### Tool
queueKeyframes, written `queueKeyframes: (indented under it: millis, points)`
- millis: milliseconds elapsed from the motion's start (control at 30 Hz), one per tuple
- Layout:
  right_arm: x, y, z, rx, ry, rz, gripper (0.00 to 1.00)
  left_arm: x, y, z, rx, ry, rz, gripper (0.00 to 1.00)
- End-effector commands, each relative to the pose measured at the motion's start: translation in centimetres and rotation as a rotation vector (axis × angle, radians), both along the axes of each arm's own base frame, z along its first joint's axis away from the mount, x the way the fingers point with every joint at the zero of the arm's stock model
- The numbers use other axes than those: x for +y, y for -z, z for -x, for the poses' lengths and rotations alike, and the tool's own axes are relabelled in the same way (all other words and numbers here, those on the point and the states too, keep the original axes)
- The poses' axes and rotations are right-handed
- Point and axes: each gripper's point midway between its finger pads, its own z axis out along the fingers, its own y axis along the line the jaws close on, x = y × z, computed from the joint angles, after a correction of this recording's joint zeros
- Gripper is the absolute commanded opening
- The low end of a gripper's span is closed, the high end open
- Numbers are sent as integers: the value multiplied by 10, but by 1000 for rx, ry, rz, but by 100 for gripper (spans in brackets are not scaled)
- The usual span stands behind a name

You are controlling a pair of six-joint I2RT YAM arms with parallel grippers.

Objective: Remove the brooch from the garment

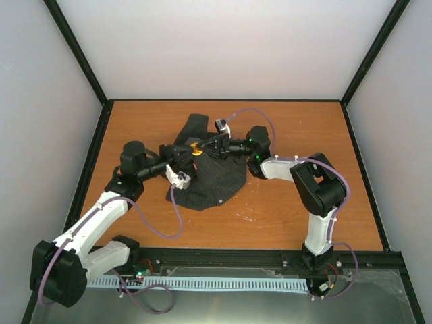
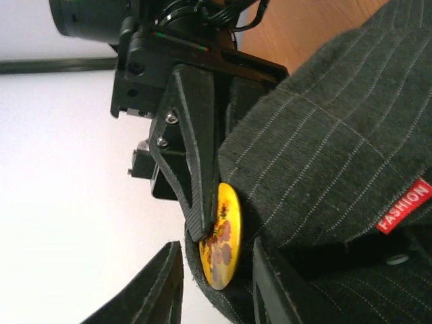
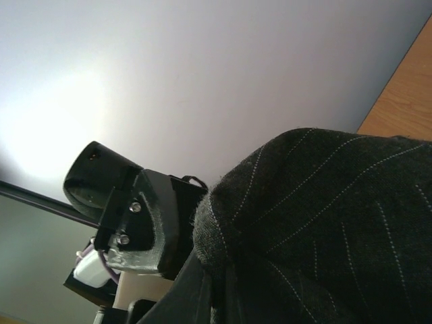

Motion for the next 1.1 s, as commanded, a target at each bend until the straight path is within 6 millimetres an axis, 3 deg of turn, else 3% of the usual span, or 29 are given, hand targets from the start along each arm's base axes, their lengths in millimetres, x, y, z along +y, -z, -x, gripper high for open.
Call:
queueKeyframes:
  millis: [0,133,600,700,833,867,967,1067]
  points:
    - [-1,-19,-4,-86,28,0,3,-3,-18,0,62,-18,49,38]
    - [0,-20,-3,-86,27,-3,3,-3,-23,-3,60,-25,63,41]
    - [8,-20,-3,-84,21,21,4,-7,-23,-6,41,-10,65,2]
    - [9,-21,-6,-93,25,36,12,-6,-18,-2,49,-4,55,1]
    - [8,-23,-10,-112,35,61,14,-4,-14,-3,82,-25,56,1]
    - [9,-23,-11,-110,38,67,13,-4,-16,-4,75,-28,61,3]
    - [9,-22,-11,-101,40,68,9,-4,-24,-7,29,-33,84,36]
    - [9,-21,-9,-96,37,64,9,-3,-29,-12,-5,-49,95,43]
